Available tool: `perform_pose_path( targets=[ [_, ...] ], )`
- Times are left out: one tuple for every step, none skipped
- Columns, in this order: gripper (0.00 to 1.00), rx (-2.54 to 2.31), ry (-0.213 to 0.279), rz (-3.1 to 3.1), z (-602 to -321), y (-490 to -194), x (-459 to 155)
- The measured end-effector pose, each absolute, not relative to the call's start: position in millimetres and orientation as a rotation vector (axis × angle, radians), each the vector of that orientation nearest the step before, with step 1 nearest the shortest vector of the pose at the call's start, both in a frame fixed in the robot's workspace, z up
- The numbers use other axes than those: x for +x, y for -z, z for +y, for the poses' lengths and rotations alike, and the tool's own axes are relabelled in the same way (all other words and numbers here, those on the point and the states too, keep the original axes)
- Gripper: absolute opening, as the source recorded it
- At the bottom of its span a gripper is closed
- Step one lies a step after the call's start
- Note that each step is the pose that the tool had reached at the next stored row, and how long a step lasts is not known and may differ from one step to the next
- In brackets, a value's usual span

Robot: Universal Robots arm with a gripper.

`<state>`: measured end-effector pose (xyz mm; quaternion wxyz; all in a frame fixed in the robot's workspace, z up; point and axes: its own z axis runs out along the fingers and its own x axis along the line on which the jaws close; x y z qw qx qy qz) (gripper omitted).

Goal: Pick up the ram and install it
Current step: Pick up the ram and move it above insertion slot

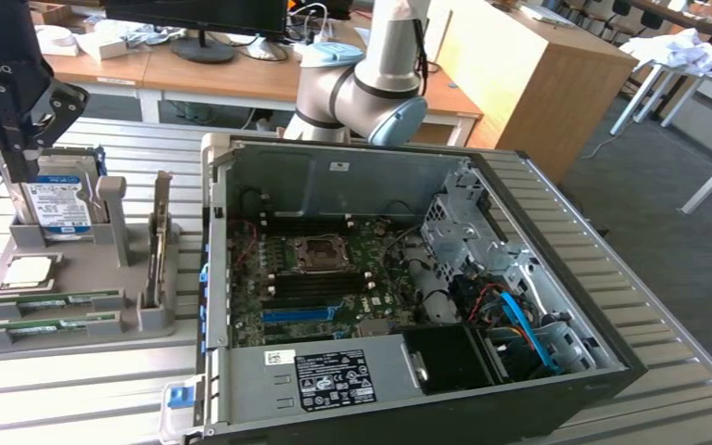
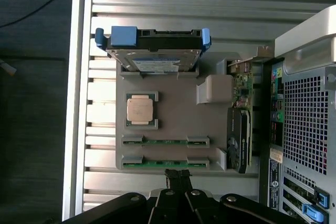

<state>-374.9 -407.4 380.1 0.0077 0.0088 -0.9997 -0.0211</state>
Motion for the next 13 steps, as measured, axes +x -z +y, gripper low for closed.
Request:
perform_pose_path(
  targets=[
    [0.10,0.028,0.066,-3.125,-407.4,-380.1,-374.9],
    [0.10,0.028,0.066,-3.125,-407.4,-380.1,-374.9],
    [0.10,0.028,0.066,-3.125,-407.4,-380.1,-374.9],
    [0.10,0.028,0.066,-3.125,-407.4,-380.1,-374.9],
    [0.10,0.028,0.066,-3.125,-407.4,-380.1,-374.9],
    [0.10,0.029,0.066,-3.125,-407.4,-380.1,-374.9],
    [0.10,0.032,0.066,-3.125,-407.4,-380.1,-374.9],
    [0.10,0.036,0.066,-3.125,-407.4,-380.1,-374.9],
    [0.10,0.042,0.066,-3.125,-407.4,-380.1,-374.9],
    [0.10,0.048,0.066,-3.125,-407.4,-380.1,-374.9],
    [0.10,0.057,0.066,-3.124,-407.4,-380.1,-375.0],
    [0.10,0.068,0.065,-3.124,-407.4,-380.1,-374.9],
    [0.10,0.081,0.065,-3.124,-407.4,-380.1,-374.9]
  ],
)
